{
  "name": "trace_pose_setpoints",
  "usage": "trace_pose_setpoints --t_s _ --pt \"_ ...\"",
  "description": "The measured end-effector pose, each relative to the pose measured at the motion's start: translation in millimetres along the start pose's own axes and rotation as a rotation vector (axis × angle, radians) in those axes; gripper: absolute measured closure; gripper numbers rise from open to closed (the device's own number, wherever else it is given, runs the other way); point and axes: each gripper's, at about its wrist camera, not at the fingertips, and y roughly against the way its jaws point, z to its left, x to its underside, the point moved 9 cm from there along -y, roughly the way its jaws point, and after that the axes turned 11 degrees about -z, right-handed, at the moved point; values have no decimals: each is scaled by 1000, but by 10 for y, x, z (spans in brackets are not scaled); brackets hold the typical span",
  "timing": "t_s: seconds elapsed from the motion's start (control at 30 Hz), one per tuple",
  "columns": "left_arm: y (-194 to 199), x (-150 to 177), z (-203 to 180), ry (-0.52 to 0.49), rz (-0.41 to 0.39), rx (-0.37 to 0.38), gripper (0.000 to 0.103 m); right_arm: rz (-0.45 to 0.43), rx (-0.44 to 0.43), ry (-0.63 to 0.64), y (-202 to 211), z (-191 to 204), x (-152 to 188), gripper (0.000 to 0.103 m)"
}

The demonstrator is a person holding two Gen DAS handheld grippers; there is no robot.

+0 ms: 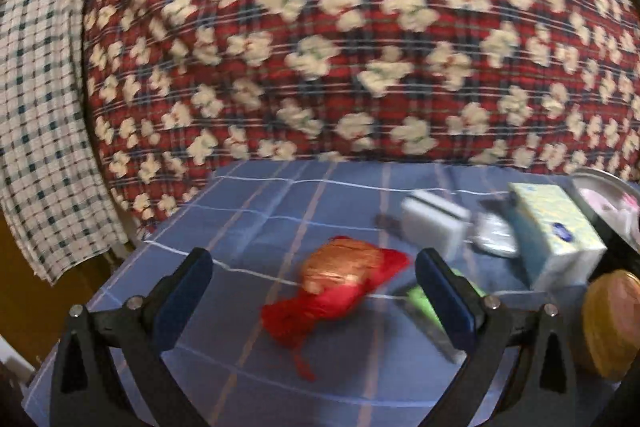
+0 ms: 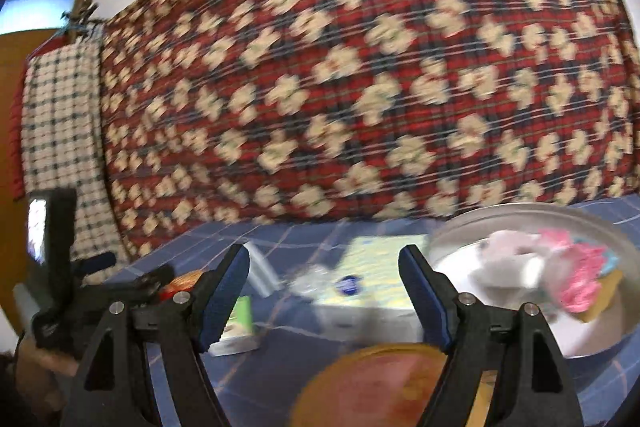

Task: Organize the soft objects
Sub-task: 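Move both tools back to the table toward the red pouch and green tissue pack, then grasp the green tissue pack with the right tool while the left tool grasps the red pouch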

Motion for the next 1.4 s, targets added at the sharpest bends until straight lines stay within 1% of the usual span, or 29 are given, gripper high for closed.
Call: trace_pose_setpoints --t_s 0.1,0.2,0.3,0.37,0.4,0.5,0.57,0.63,0.67,0.7,0.73,0.83,0.87,0.97,1.07,1.13,1.23,1.3,1.33,1.4 --pt "-109 11 214 9 13 -55 0 41 -52 22 -98 285 103 24" --pt "-182 38 409 58 33 -75 0 107 -109 53 -220 556 220 24" --pt "-223 54 537 94 44 -86 0 210 -163 69 -392 810 410 24" --pt "-236 73 565 96 52 -88 0 272 -188 81 -496 940 540 24" --pt "-243 78 572 93 56 -89 0 322 -201 91 -580 1023 642 24" --pt "-252 89 577 95 65 -82 0 428 -217 125 -760 1174 870 24" --pt "-272 98 569 95 76 -71 0 491 -197 145 -864 1197 1003 24" --pt "-289 106 548 89 83 -62 0 540 -189 119 -953 1169 1094 24" --pt "-294 109 529 85 86 -56 0 561 -189 102 -988 1157 1133 26" --pt "-298 109 514 80 87 -52 0 590 -184 87 -1033 1142 1181 35" --pt "-301 110 489 70 88 -46 0 611 -180 84 -1061 1135 1224 42" --pt "-302 113 438 52 91 -32 0 679 -194 86 -1108 1171 1360 48" --pt "-307 116 417 46 94 -22 0 684 -197 92 -1110 1179 1372 51" --pt "-324 133 359 37 107 8 0 684 -205 123 -1109 1219 1382 51" --pt "-340 152 307 34 119 37 0 675 -226 102 -1060 1221 1357 51" --pt "-342 165 257 30 125 61 0 618 -236 74 -977 1192 1236 51" --pt "-350 192 84 8 139 148 0 512 -235 92 -805 1156 1032 51" --pt "-379 220 -69 -51 159 198 0 449 -218 90 -695 1084 911 51" --pt "-398 226 -114 -81 163 203 0 432 -213 84 -660 1054 875 51" --pt "-472 232 -217 -175 166 192 0 402 -196 72 -600 967 814 51"
